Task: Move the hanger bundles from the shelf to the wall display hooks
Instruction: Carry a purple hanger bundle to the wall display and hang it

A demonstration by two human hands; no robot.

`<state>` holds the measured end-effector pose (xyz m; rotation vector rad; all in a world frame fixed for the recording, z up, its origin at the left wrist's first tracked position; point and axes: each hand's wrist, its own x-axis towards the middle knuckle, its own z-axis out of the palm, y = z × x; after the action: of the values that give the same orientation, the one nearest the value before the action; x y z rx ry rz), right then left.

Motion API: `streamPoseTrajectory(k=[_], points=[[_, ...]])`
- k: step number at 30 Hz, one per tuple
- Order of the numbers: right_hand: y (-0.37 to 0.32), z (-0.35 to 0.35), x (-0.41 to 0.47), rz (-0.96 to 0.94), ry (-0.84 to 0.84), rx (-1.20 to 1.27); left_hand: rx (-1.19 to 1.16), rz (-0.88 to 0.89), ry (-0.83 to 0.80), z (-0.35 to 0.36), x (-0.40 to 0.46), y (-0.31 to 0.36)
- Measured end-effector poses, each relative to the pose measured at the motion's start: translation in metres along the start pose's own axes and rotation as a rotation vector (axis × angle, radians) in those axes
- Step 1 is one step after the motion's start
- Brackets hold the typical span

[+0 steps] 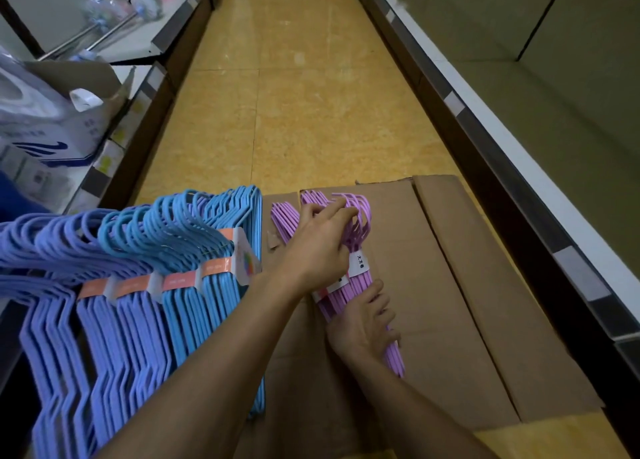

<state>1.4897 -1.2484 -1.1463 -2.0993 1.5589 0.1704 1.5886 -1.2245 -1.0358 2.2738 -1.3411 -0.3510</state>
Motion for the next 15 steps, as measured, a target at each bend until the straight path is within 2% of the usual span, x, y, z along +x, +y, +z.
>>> streamPoseTrajectory(k=[7, 11, 15], points=[[0.006, -0.014, -0.004, -0.112, 0.033, -0.013, -0.283, -0.041, 0.199, -0.017, -0.008, -0.010], [0.007, -0.040, -0.007, -0.149, 0.048, 0.135, -0.415, -0.191, 0.272, -0.030, -0.006, -0.016], [0.014, -0.062, -0.008, -0.223, 0.039, 0.243, -0.457, -0.393, 0.256, -0.037, -0.008, -0.030]])
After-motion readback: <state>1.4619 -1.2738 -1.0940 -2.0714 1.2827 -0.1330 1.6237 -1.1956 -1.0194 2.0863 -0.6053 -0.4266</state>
